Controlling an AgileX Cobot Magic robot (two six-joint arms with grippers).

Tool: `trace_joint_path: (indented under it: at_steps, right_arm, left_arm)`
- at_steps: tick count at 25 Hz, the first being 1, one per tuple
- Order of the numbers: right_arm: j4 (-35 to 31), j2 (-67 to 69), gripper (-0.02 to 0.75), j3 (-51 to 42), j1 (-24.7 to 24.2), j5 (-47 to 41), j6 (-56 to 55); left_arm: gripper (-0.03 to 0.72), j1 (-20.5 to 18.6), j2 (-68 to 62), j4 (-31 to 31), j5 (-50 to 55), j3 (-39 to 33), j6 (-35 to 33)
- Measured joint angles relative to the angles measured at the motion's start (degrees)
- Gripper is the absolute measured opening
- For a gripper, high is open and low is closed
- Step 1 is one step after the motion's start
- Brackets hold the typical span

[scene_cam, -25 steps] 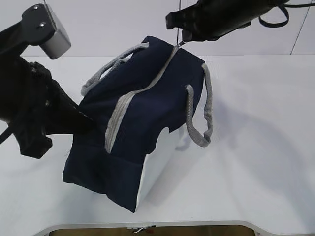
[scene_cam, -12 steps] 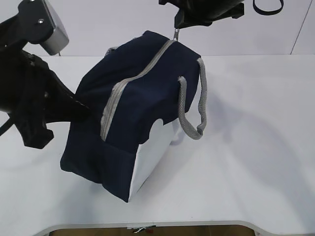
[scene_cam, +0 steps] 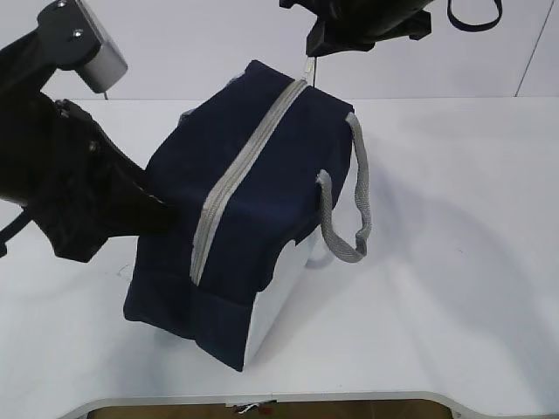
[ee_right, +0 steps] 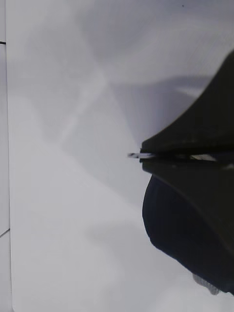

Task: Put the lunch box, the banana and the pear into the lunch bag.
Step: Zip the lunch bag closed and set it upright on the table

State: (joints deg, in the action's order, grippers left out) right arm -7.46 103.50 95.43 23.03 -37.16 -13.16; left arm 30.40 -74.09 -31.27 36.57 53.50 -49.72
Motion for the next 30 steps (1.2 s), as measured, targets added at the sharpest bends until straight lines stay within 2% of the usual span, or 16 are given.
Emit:
trace_joint_path:
  at_steps: [4, 8, 12, 14, 24, 30]
  right_arm:
    - [-0.21, 0.5, 0.012, 0.0, 0.0, -0.59, 0.0]
    - [-0.8, 0.6, 0.012, 0.0, 0.0, -0.84, 0.78]
    - [-1.7, 0.83, 0.012, 0.0, 0.0, -1.11, 1.32]
    - [-2.19, 0.94, 0.012, 0.0, 0.0, -1.2, 1.84]
    - [-2.8, 1.01, 0.012, 0.0, 0.0, -1.24, 3.01]
    - [-2.92, 1.01, 0.012, 0.0, 0.0, -1.33, 3.31]
  left_arm:
    - [0.41, 0.0, 0.0, -0.3, 0.68, 0.27, 6.97]
    - [0.426, 0.0, 0.0, 0.65, 4.8, 3.88, 13.4]
    - [0.428, 0.0, 0.11, 6.67, 8.2, 10.3, 25.28]
    - [0.43, 0.0, -0.3, 9.09, 10.35, 13.51, 28.9]
    - [0.43, 0.0, -14.27, 10.36, 16.61, 30.09, 31.78]
    - [0.43, 0.0, -22.29, 10.55, 17.03, 35.53, 32.01]
